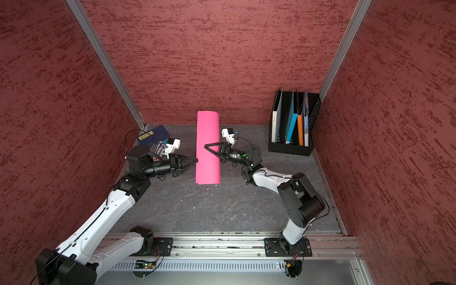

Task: Fold the rectangular paper in half along the long edge
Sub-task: Fold the paper.

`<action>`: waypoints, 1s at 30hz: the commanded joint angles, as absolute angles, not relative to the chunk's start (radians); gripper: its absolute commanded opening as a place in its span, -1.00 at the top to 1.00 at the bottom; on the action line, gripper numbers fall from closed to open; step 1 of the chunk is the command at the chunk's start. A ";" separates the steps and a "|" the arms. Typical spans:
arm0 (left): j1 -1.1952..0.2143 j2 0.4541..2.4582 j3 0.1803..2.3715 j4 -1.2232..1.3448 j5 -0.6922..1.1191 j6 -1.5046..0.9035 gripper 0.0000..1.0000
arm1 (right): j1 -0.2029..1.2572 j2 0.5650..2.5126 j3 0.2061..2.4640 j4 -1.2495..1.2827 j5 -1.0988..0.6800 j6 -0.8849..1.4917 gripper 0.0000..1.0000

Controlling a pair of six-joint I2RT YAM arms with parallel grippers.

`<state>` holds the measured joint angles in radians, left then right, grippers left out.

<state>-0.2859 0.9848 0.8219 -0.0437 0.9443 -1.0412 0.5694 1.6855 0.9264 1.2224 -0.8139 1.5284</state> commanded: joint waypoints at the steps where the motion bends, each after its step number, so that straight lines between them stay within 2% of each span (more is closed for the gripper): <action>1: -0.291 0.983 0.828 -0.029 0.953 -1.034 0.57 | 0.580 1.682 0.961 1.218 -0.808 1.511 -0.09; 13: -0.288 0.980 0.828 -0.031 0.950 -1.032 0.57 | 0.594 1.574 0.989 0.889 -0.885 1.322 -0.07; 30: -0.280 0.972 0.826 -0.043 0.948 -1.028 0.57 | 0.612 1.595 0.999 0.898 -0.892 1.328 -0.07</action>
<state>-0.2852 0.9836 0.8219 -0.0444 0.9443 -1.0405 0.6041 1.5860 0.9688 0.9031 -0.8761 1.3510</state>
